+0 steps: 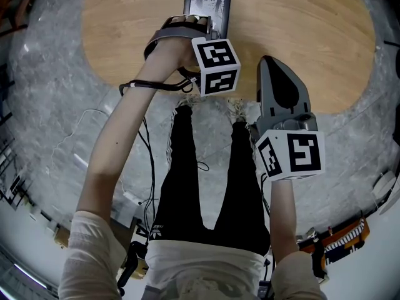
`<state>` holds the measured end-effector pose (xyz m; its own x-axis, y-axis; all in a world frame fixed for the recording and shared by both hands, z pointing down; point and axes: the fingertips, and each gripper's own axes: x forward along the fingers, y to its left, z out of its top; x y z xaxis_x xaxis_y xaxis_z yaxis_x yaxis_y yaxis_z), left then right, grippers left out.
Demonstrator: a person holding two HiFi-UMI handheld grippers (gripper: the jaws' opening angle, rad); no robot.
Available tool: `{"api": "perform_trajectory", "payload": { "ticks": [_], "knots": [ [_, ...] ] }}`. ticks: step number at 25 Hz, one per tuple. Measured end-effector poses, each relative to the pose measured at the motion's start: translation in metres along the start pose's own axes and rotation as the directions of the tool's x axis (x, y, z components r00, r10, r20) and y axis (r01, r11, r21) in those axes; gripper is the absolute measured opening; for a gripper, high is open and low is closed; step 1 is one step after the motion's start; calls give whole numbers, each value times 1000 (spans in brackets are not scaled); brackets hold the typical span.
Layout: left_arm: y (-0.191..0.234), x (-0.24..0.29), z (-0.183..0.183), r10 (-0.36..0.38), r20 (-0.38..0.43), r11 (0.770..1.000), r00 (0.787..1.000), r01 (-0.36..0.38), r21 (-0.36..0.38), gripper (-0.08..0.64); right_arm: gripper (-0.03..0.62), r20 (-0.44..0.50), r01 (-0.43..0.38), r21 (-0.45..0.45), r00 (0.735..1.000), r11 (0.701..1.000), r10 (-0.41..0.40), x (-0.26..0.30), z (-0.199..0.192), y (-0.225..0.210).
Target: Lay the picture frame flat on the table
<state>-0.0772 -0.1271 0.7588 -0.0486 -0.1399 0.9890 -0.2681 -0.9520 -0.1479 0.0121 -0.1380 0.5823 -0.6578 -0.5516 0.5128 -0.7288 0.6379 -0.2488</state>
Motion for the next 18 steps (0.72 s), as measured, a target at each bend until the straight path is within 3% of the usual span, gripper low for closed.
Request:
{"api": "perform_trajectory", "payload": {
  "ticks": [6, 11, 14, 18],
  "knots": [
    [4, -1, -1, 11, 8, 1000, 1000, -11, -20, 276, 6, -2, 2, -8, 1000, 1000, -2, -1, -1, 0],
    [8, -9, 1, 11, 38, 996, 999, -8, -93, 276, 6, 6, 6, -24, 1000, 1000, -6, -3, 6, 0],
    [18, -24, 2, 32, 77, 986, 996, -19, -165, 257, 6, 19, 13, -35, 1000, 999, -12, -5, 18, 1],
    [47, -61, 6, 107, 136, 952, 985, -62, -299, 187, 8, 63, 23, -65, 998, 998, -19, -12, 57, 5]
  ]
}}
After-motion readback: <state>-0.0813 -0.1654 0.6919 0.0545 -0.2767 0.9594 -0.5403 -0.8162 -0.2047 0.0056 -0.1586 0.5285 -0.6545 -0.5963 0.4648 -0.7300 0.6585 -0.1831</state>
